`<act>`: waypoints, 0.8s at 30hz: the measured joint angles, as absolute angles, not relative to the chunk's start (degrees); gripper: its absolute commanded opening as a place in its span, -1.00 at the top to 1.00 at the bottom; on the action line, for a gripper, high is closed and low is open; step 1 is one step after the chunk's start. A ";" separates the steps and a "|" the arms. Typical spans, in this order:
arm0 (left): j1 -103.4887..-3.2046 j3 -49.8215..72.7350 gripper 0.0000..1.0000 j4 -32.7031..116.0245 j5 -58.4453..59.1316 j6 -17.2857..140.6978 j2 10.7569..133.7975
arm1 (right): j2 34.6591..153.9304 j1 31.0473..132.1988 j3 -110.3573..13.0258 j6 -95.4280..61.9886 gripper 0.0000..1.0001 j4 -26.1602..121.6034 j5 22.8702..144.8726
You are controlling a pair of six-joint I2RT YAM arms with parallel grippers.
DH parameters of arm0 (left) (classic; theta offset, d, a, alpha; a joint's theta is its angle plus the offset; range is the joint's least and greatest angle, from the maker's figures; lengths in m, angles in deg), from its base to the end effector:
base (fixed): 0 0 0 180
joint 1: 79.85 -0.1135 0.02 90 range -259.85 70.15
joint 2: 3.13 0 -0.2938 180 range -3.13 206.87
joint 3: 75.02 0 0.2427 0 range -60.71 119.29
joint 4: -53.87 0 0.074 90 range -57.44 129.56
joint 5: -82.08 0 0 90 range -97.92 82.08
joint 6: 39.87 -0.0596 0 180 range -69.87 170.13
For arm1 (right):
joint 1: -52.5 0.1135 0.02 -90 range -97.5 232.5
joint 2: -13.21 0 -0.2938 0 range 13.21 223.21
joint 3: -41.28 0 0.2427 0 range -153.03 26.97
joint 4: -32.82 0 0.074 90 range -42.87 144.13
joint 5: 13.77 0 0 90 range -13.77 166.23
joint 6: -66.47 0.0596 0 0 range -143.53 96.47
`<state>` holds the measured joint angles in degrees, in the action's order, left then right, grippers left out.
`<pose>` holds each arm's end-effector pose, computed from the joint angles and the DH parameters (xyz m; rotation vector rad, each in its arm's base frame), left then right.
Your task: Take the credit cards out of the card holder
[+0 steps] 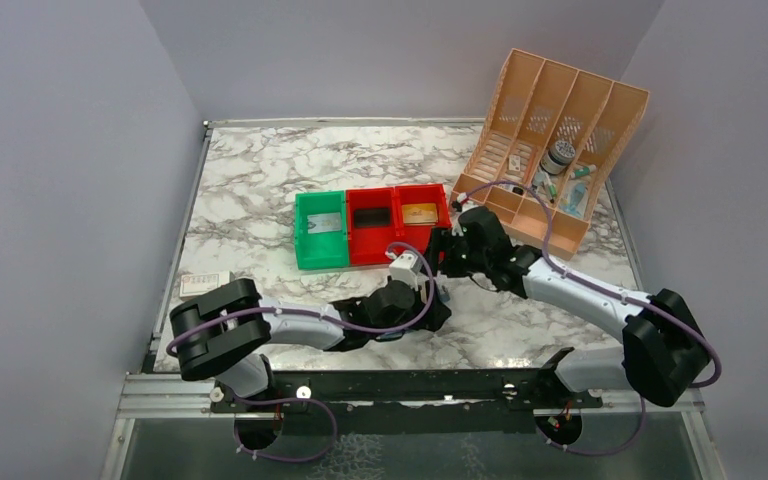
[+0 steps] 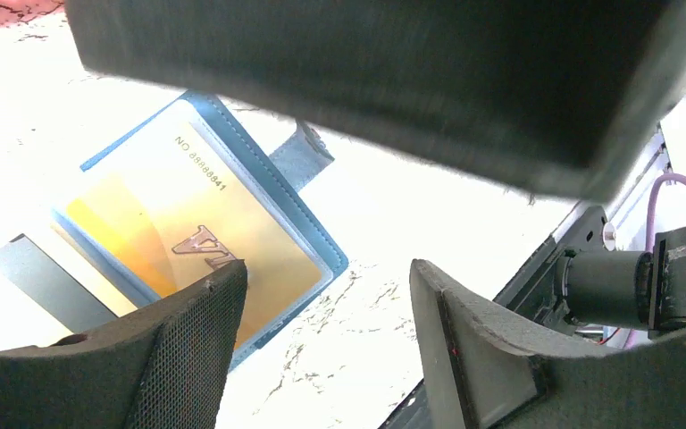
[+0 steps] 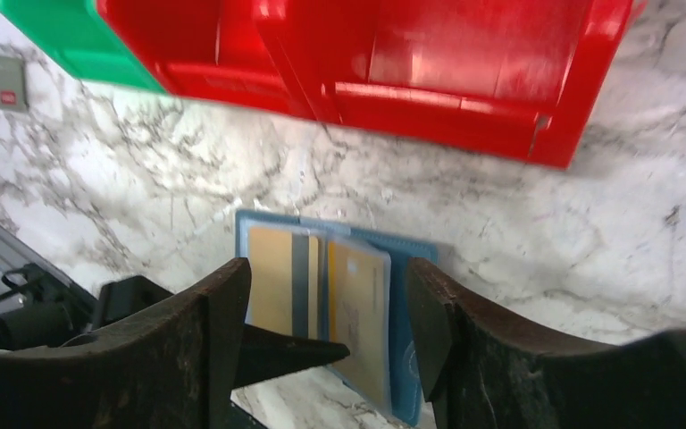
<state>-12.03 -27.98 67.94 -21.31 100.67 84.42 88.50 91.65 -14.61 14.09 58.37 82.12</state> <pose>0.1299 -0.2820 0.1906 0.1710 2.1827 -1.0305 0.2045 0.1744 0.2229 -0.0862 2.4846 0.7403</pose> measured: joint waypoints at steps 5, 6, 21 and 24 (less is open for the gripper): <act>-13.28 -26.50 -0.40 64.29 -20.96 100.06 82.74 | 88.30 90.28 -18.59 12.72 -0.01 59.33 81.84; -13.87 -25.25 -0.41 61.29 -21.24 99.71 81.29 | 88.35 90.28 -19.23 12.65 0.04 59.64 81.62; -15.64 -21.82 -0.28 52.73 -21.72 99.18 70.80 | 88.02 90.39 -8.91 10.42 0.55 53.13 91.74; -16.52 -23.96 -0.25 52.20 -21.68 98.40 70.10 | 88.63 90.30 -9.92 8.74 0.59 53.63 92.96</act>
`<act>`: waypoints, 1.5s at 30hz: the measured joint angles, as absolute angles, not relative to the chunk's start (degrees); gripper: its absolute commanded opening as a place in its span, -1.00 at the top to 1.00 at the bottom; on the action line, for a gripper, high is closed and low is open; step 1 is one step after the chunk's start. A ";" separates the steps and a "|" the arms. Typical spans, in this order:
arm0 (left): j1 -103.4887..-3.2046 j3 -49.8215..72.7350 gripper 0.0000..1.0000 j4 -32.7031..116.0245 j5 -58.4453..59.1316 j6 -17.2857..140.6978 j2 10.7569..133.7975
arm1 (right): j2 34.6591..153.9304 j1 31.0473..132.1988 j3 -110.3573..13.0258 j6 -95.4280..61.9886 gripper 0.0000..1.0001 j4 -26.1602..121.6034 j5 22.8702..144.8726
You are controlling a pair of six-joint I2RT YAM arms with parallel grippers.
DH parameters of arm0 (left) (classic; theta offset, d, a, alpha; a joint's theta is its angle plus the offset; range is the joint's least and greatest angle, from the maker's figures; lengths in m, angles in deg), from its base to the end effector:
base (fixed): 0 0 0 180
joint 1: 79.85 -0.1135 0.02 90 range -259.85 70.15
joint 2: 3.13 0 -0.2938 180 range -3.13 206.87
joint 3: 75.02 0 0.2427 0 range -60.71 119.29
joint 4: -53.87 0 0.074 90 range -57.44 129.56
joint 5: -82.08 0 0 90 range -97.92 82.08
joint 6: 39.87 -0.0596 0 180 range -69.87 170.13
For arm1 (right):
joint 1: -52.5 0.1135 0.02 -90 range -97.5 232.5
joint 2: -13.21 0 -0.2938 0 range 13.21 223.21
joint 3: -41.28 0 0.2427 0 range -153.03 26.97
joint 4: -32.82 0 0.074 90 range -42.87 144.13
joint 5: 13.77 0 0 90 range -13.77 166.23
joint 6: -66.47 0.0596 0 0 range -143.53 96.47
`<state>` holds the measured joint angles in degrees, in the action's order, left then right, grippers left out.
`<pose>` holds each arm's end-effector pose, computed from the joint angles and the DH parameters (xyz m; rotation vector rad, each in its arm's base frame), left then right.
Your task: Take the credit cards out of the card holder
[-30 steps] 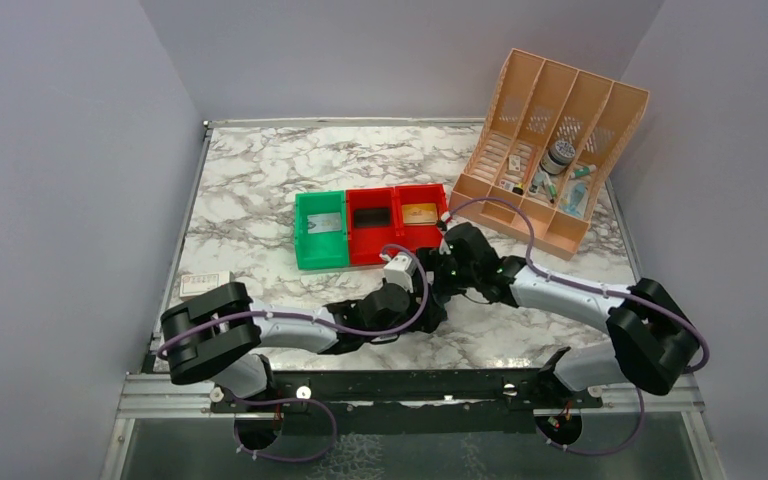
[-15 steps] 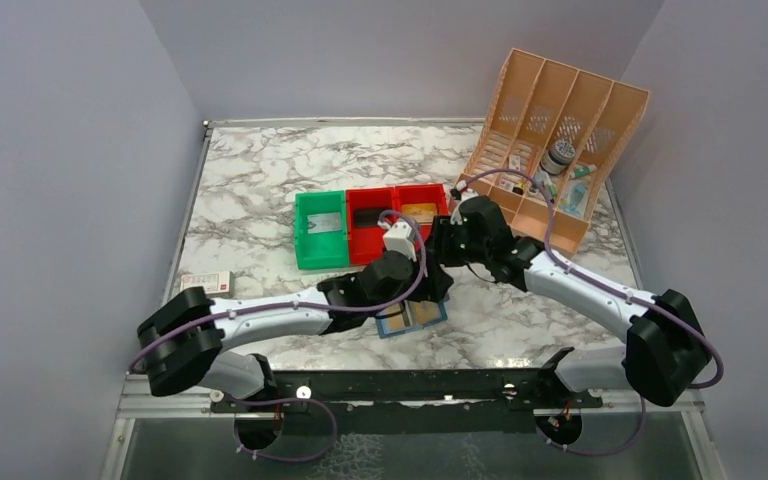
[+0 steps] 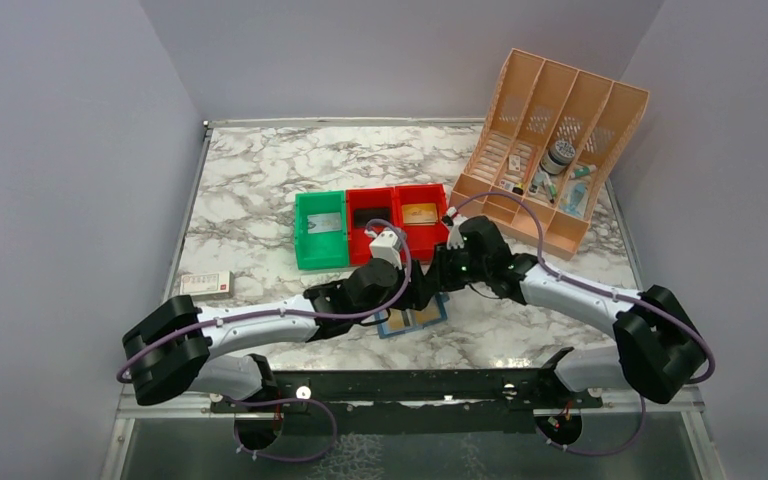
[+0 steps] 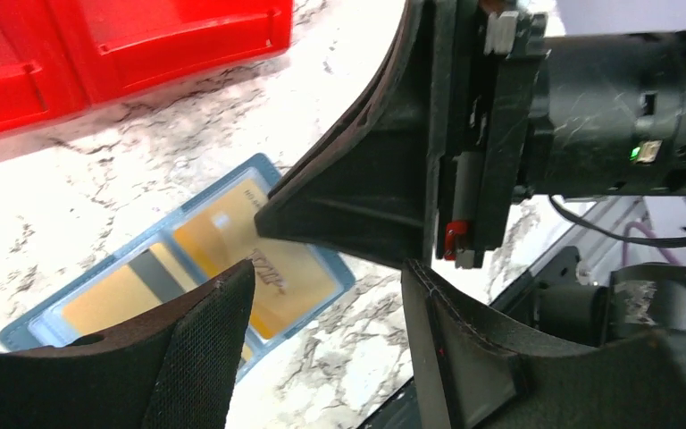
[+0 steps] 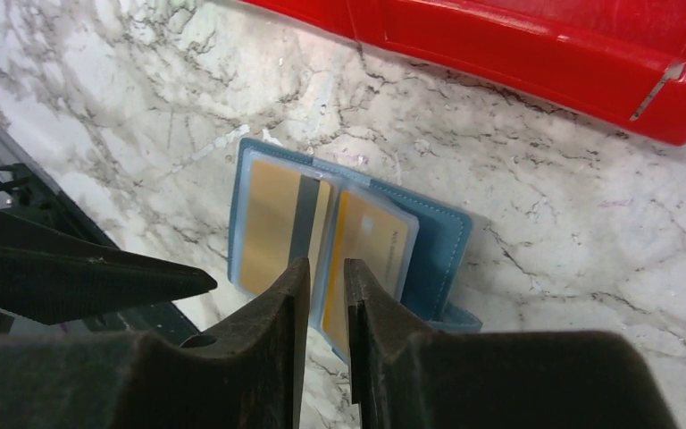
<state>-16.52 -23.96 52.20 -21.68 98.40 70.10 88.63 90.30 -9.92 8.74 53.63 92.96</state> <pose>0.1386 -0.2444 0.2499 0.1125 2.1202 -0.9968 0.1949 0.1729 0.2055 -0.2738 2.5012 0.8992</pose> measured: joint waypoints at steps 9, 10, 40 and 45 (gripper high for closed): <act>-17.04 -26.87 -0.21 52.53 -22.07 98.90 71.92 | 93.18 90.28 -11.79 5.52 0.63 57.98 89.90; -17.04 -27.13 -0.20 52.51 -22.14 99.16 72.57 | 93.75 90.28 -11.79 5.13 0.66 58.11 89.90; -18.72 -27.22 0.02 59.79 -22.99 109.35 86.47 | 97.53 90.25 -10.53 5.33 0.74 57.06 87.78; -18.79 -27.44 0.10 60.86 -23.03 110.81 87.06 | 97.53 90.25 -10.35 6.18 0.75 56.67 87.34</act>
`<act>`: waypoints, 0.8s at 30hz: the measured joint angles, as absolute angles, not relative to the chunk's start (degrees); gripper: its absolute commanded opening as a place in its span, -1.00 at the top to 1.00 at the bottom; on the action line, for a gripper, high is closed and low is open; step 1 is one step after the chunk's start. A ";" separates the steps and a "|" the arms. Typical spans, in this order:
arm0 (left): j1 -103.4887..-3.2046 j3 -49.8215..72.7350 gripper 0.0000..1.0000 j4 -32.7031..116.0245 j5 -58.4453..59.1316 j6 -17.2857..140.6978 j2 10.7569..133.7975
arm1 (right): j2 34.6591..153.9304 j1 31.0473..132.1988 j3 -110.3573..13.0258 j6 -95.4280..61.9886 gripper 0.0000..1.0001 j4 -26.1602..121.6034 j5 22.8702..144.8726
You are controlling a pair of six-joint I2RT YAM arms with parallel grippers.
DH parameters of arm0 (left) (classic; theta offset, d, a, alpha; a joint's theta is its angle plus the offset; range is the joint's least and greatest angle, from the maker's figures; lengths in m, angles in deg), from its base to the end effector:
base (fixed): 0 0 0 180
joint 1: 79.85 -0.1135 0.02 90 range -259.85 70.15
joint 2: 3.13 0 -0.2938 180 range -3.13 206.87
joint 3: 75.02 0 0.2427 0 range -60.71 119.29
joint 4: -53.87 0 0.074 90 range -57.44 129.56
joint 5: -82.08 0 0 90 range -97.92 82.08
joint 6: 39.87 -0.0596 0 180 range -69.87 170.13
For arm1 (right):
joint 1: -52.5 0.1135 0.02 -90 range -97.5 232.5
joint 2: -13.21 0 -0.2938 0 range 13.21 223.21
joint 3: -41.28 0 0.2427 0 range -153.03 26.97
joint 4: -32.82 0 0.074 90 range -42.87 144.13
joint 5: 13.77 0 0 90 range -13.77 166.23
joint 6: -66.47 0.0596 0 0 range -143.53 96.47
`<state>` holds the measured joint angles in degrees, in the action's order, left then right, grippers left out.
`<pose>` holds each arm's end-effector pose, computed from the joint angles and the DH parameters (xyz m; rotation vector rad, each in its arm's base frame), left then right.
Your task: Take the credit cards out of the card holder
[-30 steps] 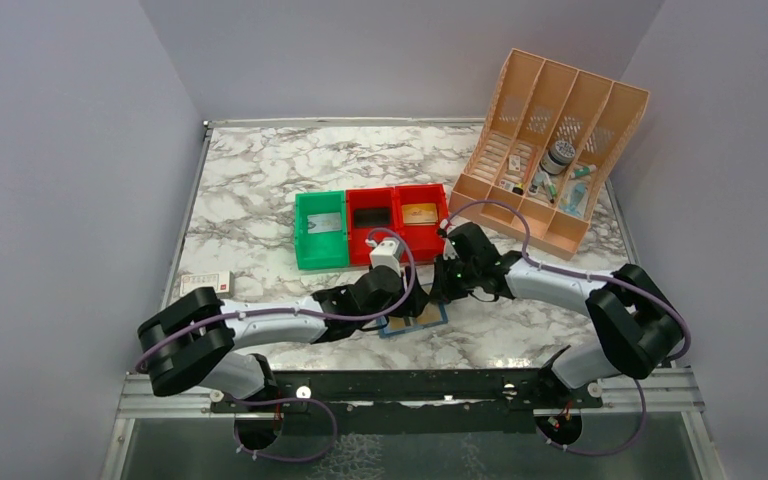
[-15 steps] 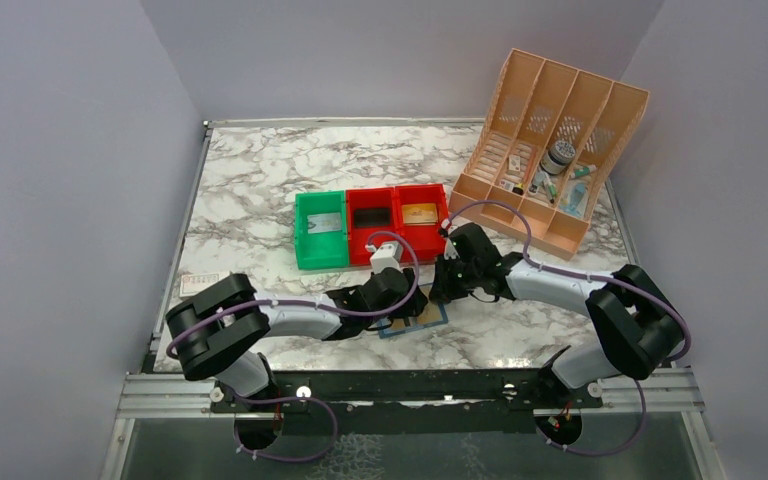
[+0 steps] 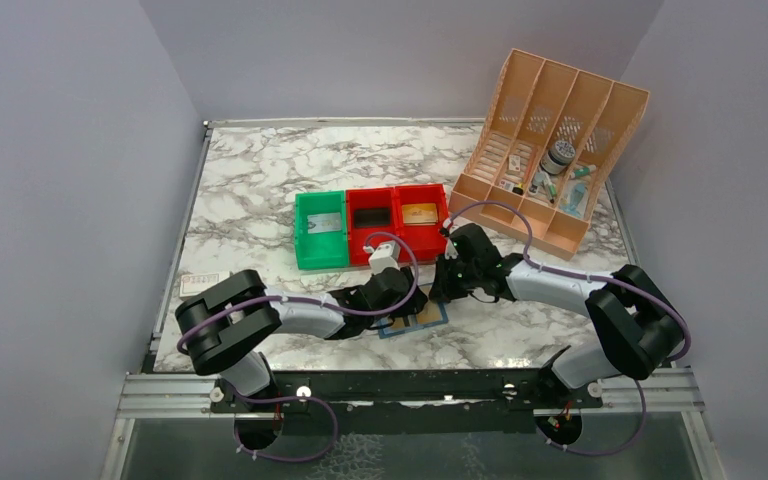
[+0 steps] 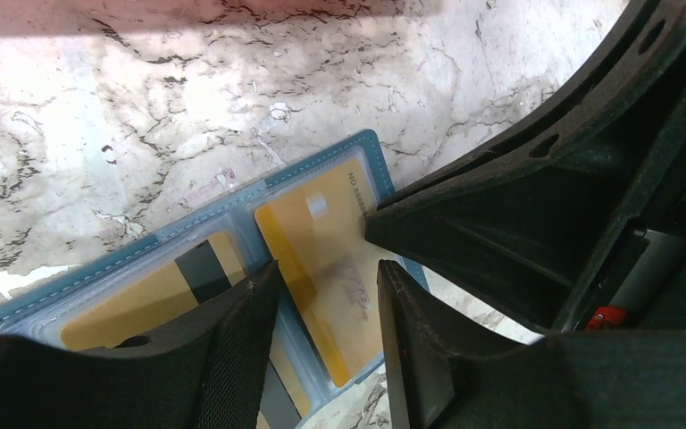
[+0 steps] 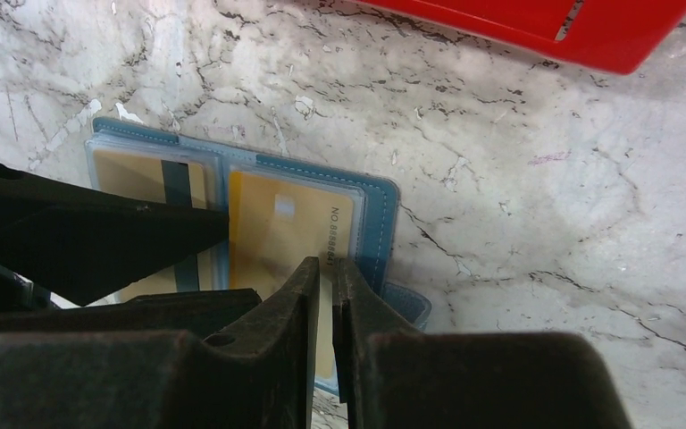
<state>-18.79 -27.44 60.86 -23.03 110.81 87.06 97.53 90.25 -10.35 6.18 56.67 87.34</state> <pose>0.1619 -0.2607 0.1664 -0.1500 2.3151 -0.8892 0.2051 0.1733 0.1643 -0.2664 2.6714 0.6650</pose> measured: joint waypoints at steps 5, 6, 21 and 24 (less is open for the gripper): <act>-19.03 -28.42 0.28 62.58 -23.49 112.43 87.44 | 97.29 90.25 -9.98 6.60 0.76 56.19 86.91; -19.05 -28.77 0.30 63.04 -23.62 112.74 87.46 | 97.18 90.25 -9.81 6.64 0.76 56.01 86.91; -19.16 -38.21 0.72 81.10 -23.84 119.29 89.01 | 95.54 90.23 -7.01 6.86 0.76 52.12 87.96; -19.14 -39.26 0.81 82.84 -23.82 119.84 89.01 | 95.34 90.14 -6.70 6.88 0.76 51.75 88.11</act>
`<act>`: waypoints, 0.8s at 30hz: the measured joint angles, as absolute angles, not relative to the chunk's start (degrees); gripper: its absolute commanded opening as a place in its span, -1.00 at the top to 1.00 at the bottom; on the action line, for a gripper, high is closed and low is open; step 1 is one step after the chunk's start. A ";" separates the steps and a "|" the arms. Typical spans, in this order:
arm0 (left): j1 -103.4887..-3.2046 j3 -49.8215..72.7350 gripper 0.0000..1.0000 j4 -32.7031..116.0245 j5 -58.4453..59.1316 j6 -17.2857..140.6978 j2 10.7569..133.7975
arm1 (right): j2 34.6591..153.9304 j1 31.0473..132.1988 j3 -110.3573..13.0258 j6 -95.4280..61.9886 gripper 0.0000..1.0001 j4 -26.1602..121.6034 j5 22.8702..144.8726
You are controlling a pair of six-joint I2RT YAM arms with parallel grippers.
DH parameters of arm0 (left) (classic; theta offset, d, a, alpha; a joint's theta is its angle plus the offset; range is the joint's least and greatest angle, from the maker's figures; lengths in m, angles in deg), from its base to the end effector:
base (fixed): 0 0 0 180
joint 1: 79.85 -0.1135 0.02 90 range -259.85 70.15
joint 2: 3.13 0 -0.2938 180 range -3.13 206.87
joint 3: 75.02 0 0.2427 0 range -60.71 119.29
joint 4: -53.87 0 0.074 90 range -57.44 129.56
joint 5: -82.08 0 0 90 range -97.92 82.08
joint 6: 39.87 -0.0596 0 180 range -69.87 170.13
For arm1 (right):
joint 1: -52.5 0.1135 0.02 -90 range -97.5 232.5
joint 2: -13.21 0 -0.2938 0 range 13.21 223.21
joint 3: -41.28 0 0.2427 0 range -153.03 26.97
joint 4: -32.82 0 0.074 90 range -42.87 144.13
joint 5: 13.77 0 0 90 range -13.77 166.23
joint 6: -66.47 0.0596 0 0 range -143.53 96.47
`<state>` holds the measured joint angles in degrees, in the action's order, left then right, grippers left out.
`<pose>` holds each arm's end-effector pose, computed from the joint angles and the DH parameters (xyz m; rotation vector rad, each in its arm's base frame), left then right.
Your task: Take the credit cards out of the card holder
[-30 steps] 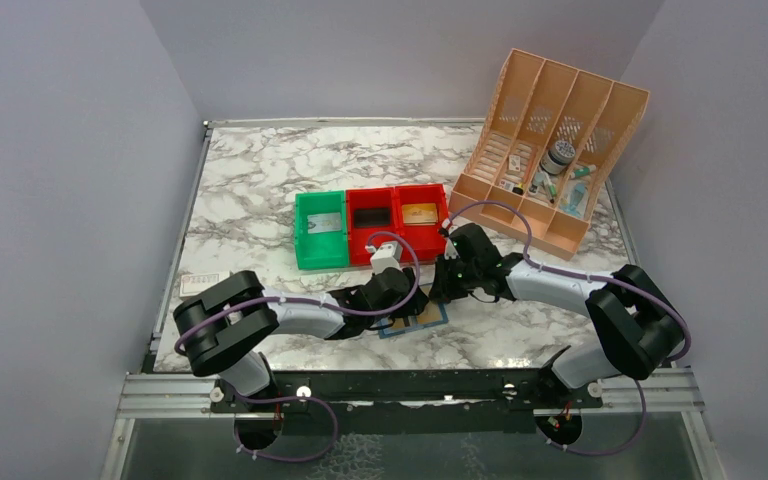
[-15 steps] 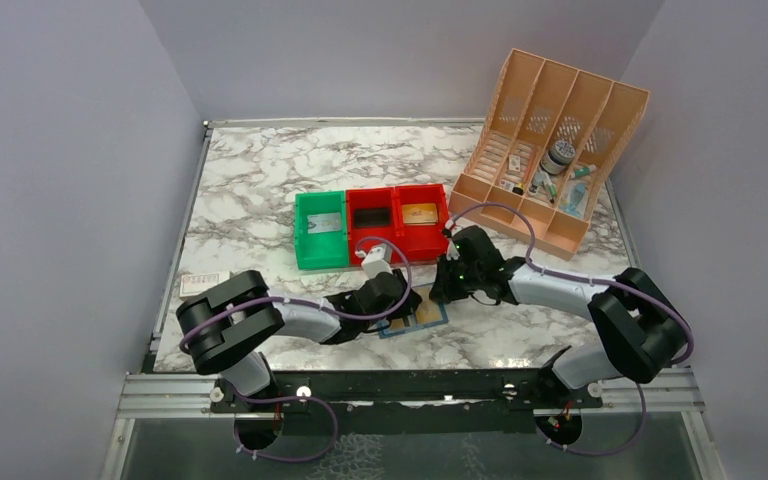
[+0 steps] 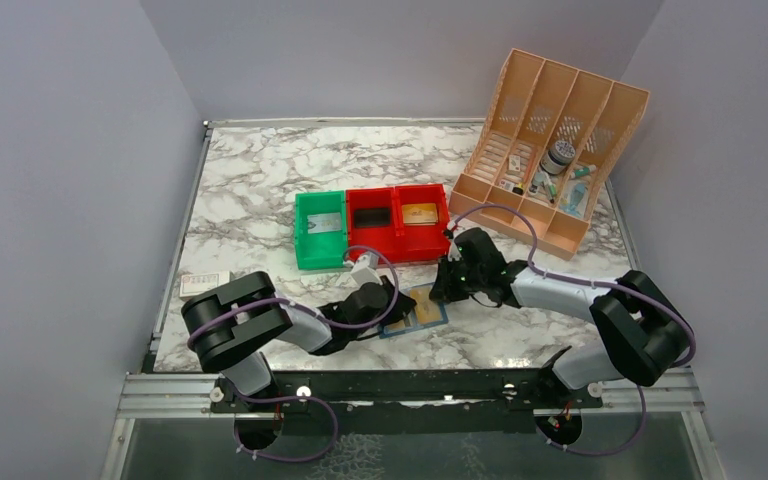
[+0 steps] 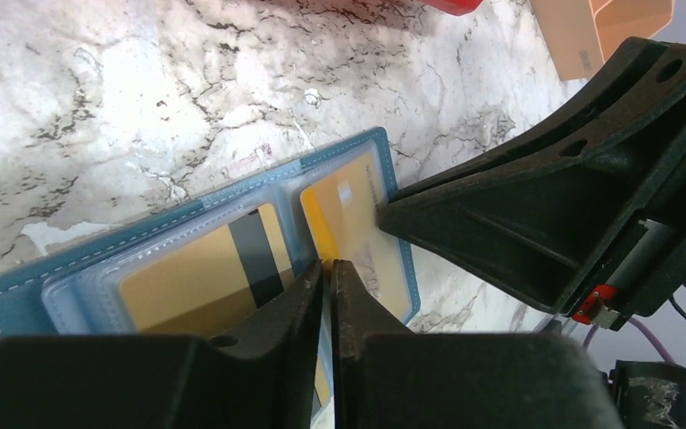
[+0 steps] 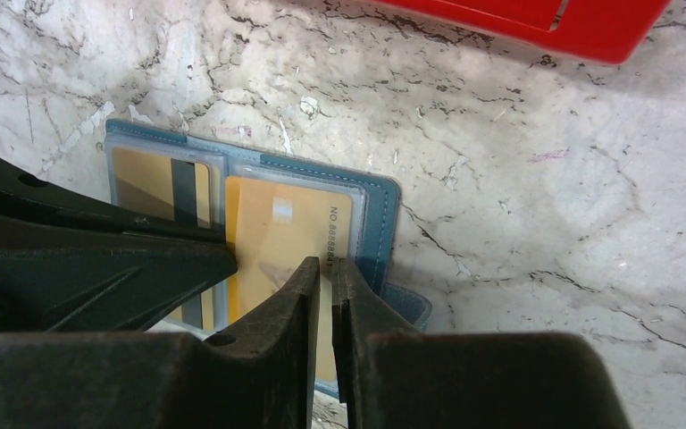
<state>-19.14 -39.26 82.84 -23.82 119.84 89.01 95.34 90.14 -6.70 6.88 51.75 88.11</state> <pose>0.1522 -0.2379 0.1445 -0.3622 2.1994 -1.0957 0.1985 0.1686 0.1625 -0.2569 2.6177 0.7177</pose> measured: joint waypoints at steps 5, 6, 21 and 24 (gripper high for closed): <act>-19.14 -40.40 1.00 84.46 -23.86 120.04 88.79 | 95.17 90.14 -6.44 6.88 0.76 51.38 88.24; -19.14 -40.59 1.00 84.62 -23.86 120.08 88.64 | 95.17 90.14 -6.44 6.88 0.76 51.36 88.28; -19.51 -43.39 1.00 85.36 -24.08 119.62 85.32 | 95.17 90.14 -6.44 7.29 0.76 51.38 88.31; -19.86 -44.29 1.00 85.31 -24.10 119.62 84.29 | 95.17 90.14 -6.44 7.29 0.76 51.38 88.28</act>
